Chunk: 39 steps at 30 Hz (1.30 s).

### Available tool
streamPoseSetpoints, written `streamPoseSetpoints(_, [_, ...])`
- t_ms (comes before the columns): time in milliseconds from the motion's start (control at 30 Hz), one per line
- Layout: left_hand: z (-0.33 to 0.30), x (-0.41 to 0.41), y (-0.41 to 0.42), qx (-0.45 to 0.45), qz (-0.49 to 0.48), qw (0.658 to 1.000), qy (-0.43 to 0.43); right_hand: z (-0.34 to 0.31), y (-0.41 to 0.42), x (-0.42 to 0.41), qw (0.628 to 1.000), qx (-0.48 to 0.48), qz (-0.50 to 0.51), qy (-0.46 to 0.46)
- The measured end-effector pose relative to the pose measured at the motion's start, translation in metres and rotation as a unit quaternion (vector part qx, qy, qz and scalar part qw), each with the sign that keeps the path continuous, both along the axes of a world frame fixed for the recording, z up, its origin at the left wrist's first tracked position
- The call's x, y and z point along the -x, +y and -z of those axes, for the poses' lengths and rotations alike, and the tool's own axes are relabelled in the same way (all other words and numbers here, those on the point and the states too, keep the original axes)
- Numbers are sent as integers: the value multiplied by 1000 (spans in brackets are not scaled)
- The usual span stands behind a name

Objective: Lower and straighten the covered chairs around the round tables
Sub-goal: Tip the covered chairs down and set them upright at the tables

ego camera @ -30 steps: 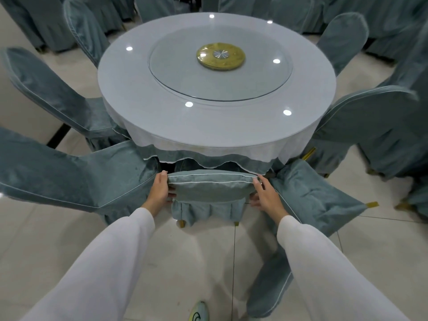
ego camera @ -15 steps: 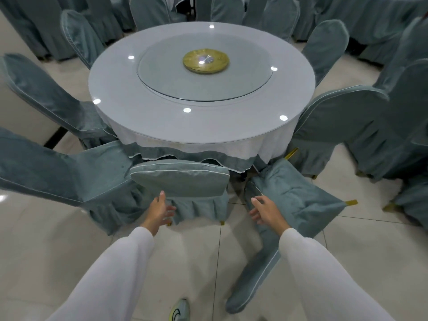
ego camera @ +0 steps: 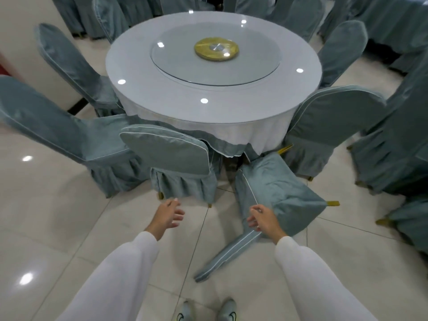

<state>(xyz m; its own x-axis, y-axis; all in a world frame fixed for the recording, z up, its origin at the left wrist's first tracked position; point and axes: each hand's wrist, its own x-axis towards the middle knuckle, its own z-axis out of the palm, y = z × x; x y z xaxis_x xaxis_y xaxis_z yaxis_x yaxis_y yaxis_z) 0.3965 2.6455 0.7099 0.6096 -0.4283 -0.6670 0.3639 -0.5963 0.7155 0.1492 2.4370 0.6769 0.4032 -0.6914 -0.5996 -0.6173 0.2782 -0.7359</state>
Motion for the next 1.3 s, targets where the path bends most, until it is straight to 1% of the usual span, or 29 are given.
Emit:
streamPoseSetpoints(100, [8, 20, 12, -7, 21, 1000, -14, 19, 6, 16, 1000, -6, 11, 9])
streamPoseSetpoints(367, [52, 60, 65, -51, 54, 997, -11, 42, 46, 55, 998, -21, -34, 43])
streamPoseSetpoints(567, [81, 92, 83, -85, 6, 996, -6, 68, 45, 74, 992, -28, -105, 58])
streamPoseSetpoints(700, [104, 126, 66, -101, -33, 994, -21, 88, 26, 82, 987, -16, -141, 71])
streamPoseSetpoints(767, [117, 150, 54, -96, -65, 993, -16, 103, 16, 85, 981, -10, -179, 79])
streamPoseSetpoints(833, [129, 174, 44, -98, -78, 992, -11, 115, 9, 87, 966, 11, -244, 86])
streamPoseSetpoints(933, [151, 199, 38, -100, -68, 992, -22, 131, -3, 88, 942, 35, -318, 103])
streamPoseSetpoints(1067, [183, 217, 38, -130, -59, 989, -46, 155, -19, 87, 912, 63, -383, 129])
streamPoseSetpoints(1167, [213, 223, 38, -143, -47, 986, -68, 182, -21, 86, 887, 101, -429, 138])
streamPoseSetpoints(1300, [265, 226, 38, -147, -17, 985, -84, 228, -11, 84, 840, 145, -490, 181])
